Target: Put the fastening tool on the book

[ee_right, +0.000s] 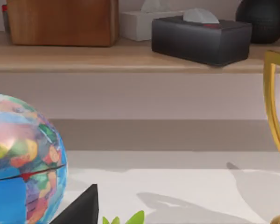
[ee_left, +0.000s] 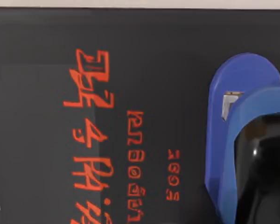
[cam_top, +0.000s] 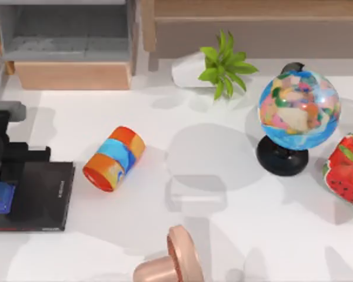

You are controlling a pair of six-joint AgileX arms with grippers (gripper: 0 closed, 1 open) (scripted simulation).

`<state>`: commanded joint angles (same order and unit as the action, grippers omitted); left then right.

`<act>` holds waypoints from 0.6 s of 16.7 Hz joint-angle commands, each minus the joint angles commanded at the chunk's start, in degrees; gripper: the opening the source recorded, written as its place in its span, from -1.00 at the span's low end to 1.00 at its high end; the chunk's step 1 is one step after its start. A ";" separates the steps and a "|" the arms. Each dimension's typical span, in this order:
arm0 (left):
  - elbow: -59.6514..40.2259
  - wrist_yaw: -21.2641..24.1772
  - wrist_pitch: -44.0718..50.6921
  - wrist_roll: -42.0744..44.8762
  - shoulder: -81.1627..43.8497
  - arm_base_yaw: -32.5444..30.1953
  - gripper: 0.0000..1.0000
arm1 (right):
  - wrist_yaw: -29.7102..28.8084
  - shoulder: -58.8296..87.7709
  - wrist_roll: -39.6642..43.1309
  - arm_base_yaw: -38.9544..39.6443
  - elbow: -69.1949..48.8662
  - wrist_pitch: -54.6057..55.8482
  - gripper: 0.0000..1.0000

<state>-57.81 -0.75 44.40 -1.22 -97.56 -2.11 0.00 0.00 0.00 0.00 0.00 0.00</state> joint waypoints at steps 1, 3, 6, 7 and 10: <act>0.00 0.00 0.00 0.00 0.00 0.00 0.06 | 0.00 0.00 0.00 0.00 0.00 0.00 1.00; 0.00 0.00 0.00 0.00 0.00 0.00 0.36 | 0.00 0.00 0.00 0.00 0.00 0.00 1.00; 0.00 0.00 0.00 0.00 0.00 0.00 0.81 | 0.00 0.00 0.00 0.00 0.00 0.00 1.00; 0.00 0.00 0.00 0.00 0.00 0.00 0.96 | 0.00 0.00 0.00 0.00 0.00 0.00 1.00; 0.00 0.00 0.00 0.00 0.00 0.00 1.00 | 0.00 0.00 0.00 0.00 0.00 0.00 1.00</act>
<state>-57.81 -0.75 44.40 -1.22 -97.56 -2.11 0.00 0.00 0.00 0.00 0.00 0.00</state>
